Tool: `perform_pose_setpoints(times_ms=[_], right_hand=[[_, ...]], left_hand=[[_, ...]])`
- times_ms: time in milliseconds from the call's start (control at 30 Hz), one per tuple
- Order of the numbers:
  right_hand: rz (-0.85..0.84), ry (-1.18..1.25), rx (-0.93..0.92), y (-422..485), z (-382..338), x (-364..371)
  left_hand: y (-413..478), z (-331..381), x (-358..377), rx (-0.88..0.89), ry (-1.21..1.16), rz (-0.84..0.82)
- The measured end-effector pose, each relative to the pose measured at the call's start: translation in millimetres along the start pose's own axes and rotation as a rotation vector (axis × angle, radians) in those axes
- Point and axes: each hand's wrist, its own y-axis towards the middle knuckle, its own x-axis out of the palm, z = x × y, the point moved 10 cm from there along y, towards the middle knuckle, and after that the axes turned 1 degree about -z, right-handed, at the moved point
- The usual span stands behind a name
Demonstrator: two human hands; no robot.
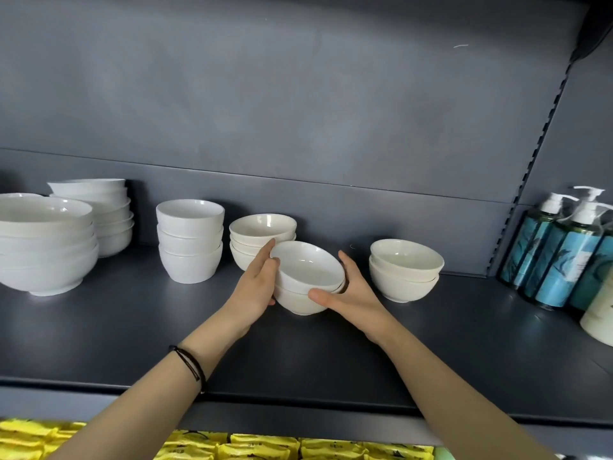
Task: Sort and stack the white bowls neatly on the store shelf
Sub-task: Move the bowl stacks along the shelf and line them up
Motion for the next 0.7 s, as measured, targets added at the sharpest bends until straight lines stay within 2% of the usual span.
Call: perform_pose_setpoints(times_ms=[133, 267, 367, 600, 700], right_hand=[[-0.037, 0.004, -0.028, -5, -11, 13], [-0.104, 0.015, -0.067, -10, -26, 32], [-0.088, 0.051, -0.032, -11, -28, 46], [-0.099, 0.087, -0.018, -14, -42, 83], [-0.111, 0.108, -0.042, -14, -49, 98]], left_hand=[[-7, 6, -15, 0.06, 0.106, -0.017], [-18, 14, -33, 0.135, 0.236, -0.105], [-26, 20, -42, 0.172, 0.302, -0.19], [-48, 33, -68, 0.264, 0.283, -0.261], [-51, 30, -85, 0.23, 0.273, -0.244]])
